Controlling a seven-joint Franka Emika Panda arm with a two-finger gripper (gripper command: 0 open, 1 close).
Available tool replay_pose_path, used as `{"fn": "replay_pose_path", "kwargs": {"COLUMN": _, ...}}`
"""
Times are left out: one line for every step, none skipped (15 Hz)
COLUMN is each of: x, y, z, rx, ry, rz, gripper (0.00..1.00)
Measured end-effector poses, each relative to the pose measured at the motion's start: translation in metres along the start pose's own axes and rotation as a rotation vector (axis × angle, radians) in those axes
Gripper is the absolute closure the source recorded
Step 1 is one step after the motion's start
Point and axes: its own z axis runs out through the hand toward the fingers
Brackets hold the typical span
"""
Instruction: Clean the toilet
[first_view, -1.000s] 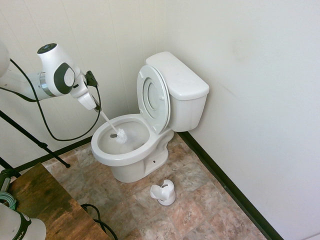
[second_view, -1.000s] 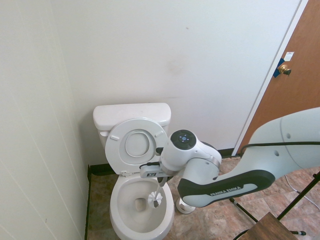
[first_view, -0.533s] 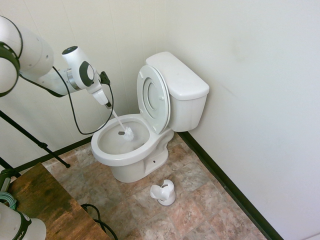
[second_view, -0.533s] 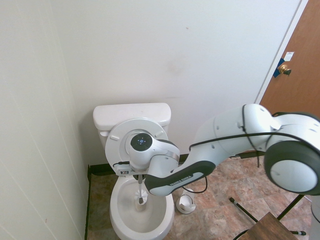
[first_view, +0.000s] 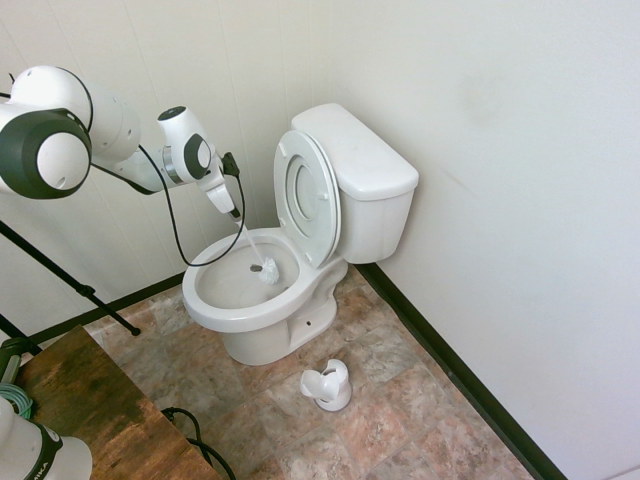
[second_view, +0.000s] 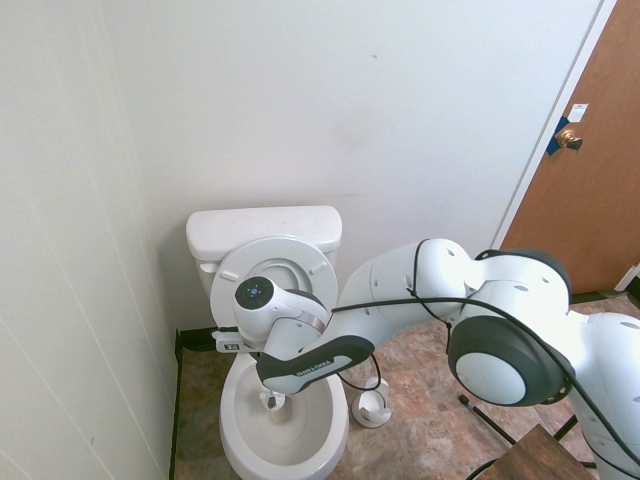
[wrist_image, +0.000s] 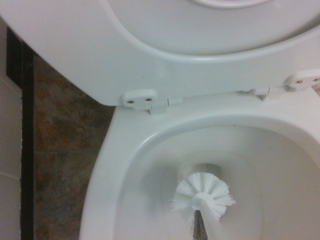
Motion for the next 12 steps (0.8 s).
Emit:
{"fn": "replay_pose_path", "kwargs": {"x": -0.001, "y": -0.005, "z": 0.002, "rx": -0.004, "ry": 0.002, "rz": 0.001, "gripper": 1.0}}
{"fn": "replay_pose_path", "kwargs": {"x": -0.003, "y": -0.009, "z": 0.004, "rx": -0.007, "ry": 0.005, "rz": -0.001, "gripper": 1.0}}
{"fn": "replay_pose_path", "kwargs": {"x": -0.008, "y": -0.014, "z": 0.007, "rx": -0.01, "ry": 0.009, "rz": -0.003, "gripper": 1.0}}
{"fn": "replay_pose_path", "kwargs": {"x": -0.014, "y": -0.018, "z": 0.01, "rx": -0.015, "ry": 0.013, "rz": -0.006, "gripper": 1.0}}
{"fn": "replay_pose_path", "kwargs": {"x": -0.019, "y": -0.022, "z": 0.015, "rx": -0.019, "ry": 0.017, "rz": -0.008, "gripper": 1.0}}
{"fn": "replay_pose_path", "kwargs": {"x": -0.022, "y": -0.025, "z": 0.02, "rx": -0.025, "ry": 0.02, "rz": -0.008, "gripper": 1.0}}
{"fn": "replay_pose_path", "kwargs": {"x": -0.022, "y": -0.028, "z": 0.027, "rx": -0.031, "ry": 0.021, "rz": -0.007, "gripper": 1.0}}
{"fn": "replay_pose_path", "kwargs": {"x": -0.022, "y": -0.03, "z": 0.033, "rx": -0.032, "ry": 0.022, "rz": -0.008, "gripper": 1.0}}
{"fn": "replay_pose_path", "kwargs": {"x": -0.023, "y": -0.033, "z": 0.038, "rx": -0.033, "ry": 0.022, "rz": -0.009, "gripper": 1.0}}
{"fn": "replay_pose_path", "kwargs": {"x": -0.026, "y": -0.033, "z": 0.043, "rx": -0.036, "ry": 0.018, "rz": -0.012, "gripper": 1.0}}
{"fn": "replay_pose_path", "kwargs": {"x": -0.032, "y": -0.033, "z": 0.046, "rx": -0.038, "ry": 0.013, "rz": -0.019, "gripper": 1.0}}
{"fn": "replay_pose_path", "kwargs": {"x": -0.04, "y": -0.032, "z": 0.046, "rx": -0.039, "ry": 0.01, "rz": -0.03, "gripper": 1.0}}
